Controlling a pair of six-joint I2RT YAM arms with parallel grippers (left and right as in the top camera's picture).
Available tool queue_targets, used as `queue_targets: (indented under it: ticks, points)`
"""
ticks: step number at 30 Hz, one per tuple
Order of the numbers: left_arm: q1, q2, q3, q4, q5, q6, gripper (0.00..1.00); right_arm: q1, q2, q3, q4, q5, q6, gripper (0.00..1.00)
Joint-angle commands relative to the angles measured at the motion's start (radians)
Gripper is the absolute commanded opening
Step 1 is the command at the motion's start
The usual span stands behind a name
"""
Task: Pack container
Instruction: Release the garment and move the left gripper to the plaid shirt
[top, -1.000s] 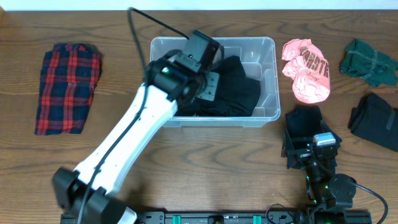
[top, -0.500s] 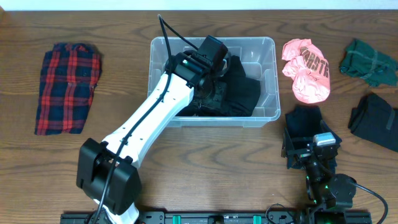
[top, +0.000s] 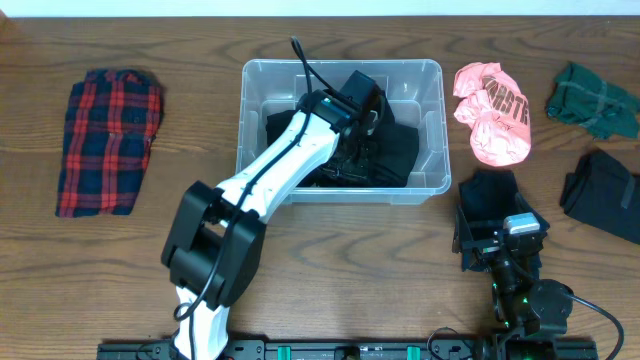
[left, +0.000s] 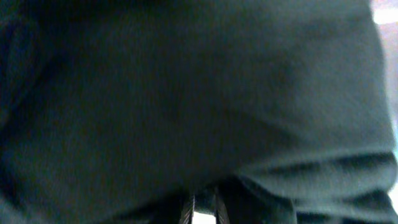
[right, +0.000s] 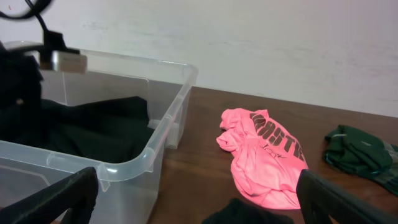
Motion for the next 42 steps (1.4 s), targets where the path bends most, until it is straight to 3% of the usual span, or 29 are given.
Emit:
queue_targets:
  ticks: [1, 6, 15, 17, 22, 25, 27, 32, 42]
  points:
    - [0.007, 0.015, 0.013, 0.029, -0.037, 0.008, 0.13, -0.009, -0.005, -0.003, -0.001, 0.003, -0.012, 0.99]
    - [0.024, 0.015, 0.032, 0.042, -0.042, 0.005, 0.12, -0.009, -0.005, -0.003, -0.001, 0.002, -0.012, 0.99]
    - [0.114, -0.089, 0.204, -0.103, -0.043, -0.005, 0.11, -0.009, -0.005, -0.003, -0.001, 0.002, -0.012, 0.99]
    - [0.142, -0.14, 0.21, -0.122, -0.043, -0.005, 0.24, -0.009, -0.005, -0.003, -0.001, 0.002, -0.012, 0.99]
    - [0.243, -0.268, 0.21, -0.194, -0.113, -0.005, 0.75, -0.009, -0.005, -0.003, -0.001, 0.002, -0.012, 0.99]
    - [0.316, -0.321, 0.21, -0.25, -0.22, -0.005, 0.9, -0.009, -0.005, -0.003, -0.001, 0.002, -0.012, 0.99]
    - [0.367, -0.34, 0.21, -0.283, -0.314, -0.003, 0.95, -0.009, -0.005, -0.003, -0.001, 0.002, -0.012, 0.99]
    - [0.481, -0.317, 0.195, -0.34, -0.544, -0.001, 0.97, -0.009, -0.005, -0.003, -0.001, 0.002, -0.012, 0.99]
    - [0.631, -0.161, 0.153, -0.333, -0.779, -0.001, 0.98, -0.009, -0.005, -0.003, -0.001, 0.002, -0.012, 0.99]
